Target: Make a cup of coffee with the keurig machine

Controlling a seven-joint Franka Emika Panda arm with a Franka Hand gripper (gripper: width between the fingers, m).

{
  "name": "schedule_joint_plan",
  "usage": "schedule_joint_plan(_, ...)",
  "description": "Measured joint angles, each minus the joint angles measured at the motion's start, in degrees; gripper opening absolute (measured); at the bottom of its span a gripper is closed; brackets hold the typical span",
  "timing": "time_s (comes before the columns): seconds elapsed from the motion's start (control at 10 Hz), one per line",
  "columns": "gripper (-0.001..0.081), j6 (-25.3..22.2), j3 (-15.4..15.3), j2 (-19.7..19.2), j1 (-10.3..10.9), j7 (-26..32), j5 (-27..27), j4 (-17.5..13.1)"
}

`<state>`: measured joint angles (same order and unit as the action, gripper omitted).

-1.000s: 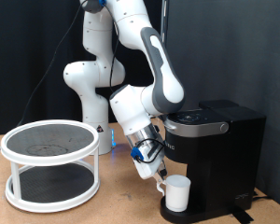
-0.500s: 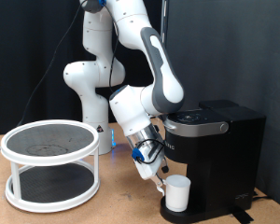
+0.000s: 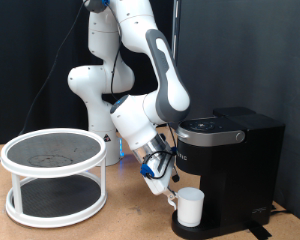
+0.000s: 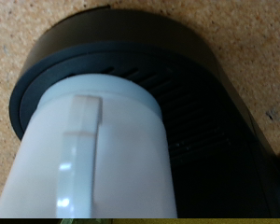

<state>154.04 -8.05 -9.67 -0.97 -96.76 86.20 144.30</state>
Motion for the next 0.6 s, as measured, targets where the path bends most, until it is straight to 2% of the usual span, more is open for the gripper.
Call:
schedule_joint_plan(0.3, 0.0734, -3.79, 0.33, 1.53, -1.67, 2.8, 0.29, -0.02)
schedule_joint_plan(0.6, 0.0734, -4.56, 0.37, 2.54, -2.37, 3.16, 0.08, 0.05)
